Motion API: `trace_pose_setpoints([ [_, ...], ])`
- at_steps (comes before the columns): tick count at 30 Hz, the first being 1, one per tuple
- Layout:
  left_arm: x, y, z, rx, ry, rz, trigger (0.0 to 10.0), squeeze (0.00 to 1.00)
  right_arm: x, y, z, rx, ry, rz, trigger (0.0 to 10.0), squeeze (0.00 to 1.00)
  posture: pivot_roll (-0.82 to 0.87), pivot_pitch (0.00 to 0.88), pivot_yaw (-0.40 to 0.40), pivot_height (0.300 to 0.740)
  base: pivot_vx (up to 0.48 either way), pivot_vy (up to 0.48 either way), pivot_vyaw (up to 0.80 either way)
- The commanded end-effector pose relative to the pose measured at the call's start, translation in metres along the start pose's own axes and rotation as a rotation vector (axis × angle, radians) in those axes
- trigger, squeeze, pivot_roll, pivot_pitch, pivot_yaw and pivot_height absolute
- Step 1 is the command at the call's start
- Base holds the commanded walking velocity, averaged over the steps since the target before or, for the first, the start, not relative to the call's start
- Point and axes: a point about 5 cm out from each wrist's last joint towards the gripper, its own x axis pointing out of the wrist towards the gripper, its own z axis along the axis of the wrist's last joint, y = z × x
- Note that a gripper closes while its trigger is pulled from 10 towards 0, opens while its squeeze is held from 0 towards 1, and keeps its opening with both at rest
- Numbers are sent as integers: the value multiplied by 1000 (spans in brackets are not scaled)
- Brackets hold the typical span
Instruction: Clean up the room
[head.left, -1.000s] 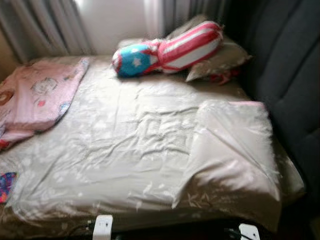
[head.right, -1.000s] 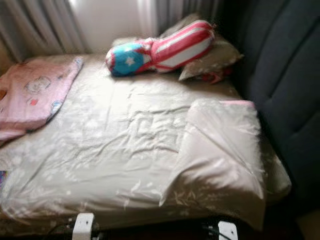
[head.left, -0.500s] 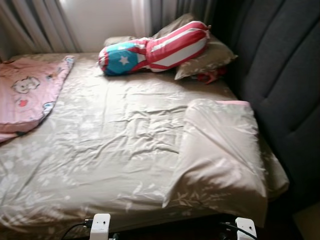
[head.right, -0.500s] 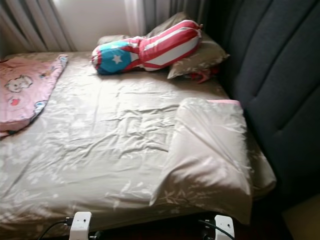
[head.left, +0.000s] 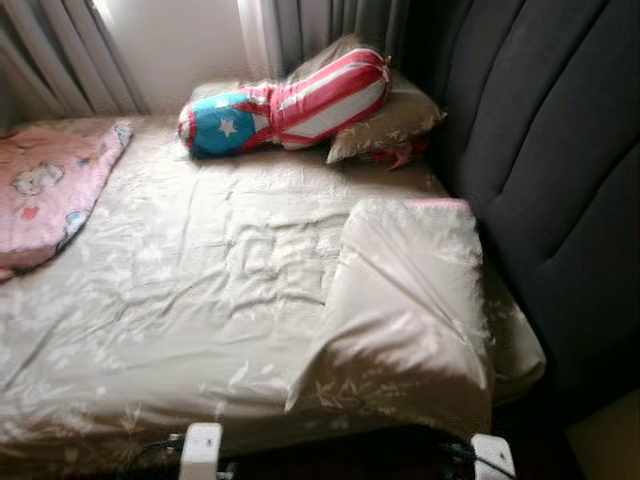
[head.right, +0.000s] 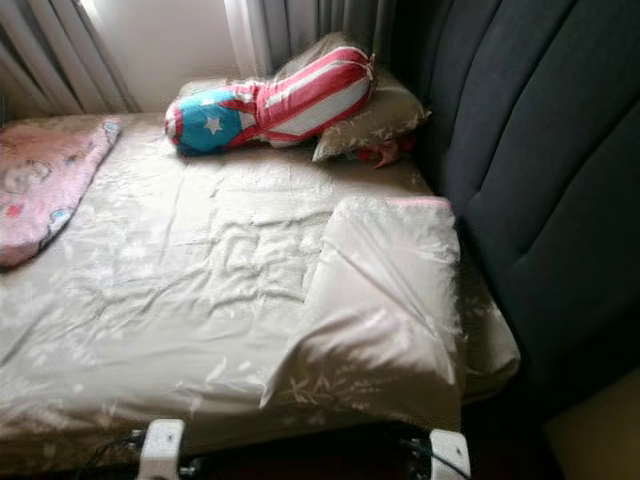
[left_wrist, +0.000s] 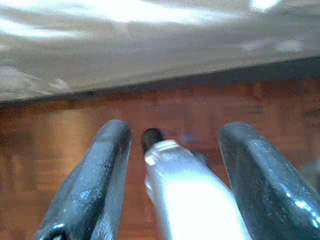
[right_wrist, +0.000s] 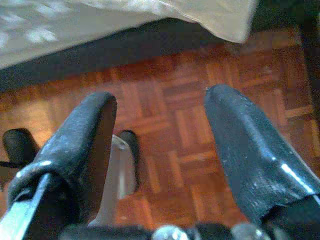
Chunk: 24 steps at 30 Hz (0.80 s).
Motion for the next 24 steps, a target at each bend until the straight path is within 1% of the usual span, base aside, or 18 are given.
trace_pose_setpoints([
  [1, -2, 7, -5, 12, 24, 13, 10000, 0, 2, 5, 6, -8, -17, 12, 10000, 0, -40, 40, -34, 733, 0, 0, 0],
  [14, -1, 7, -5, 5, 21, 11, 10000, 0, 2, 5, 7, -7, -19, 10, 10000, 0, -38, 49, -36, 733, 0, 0, 0],
  [24, -1, 6, -4, 0, 19, 8, 10000, 0, 2, 4, 8, -9, -22, 4, 10000, 0, -40, 57, -39, 733, 292, 0, 0],
])
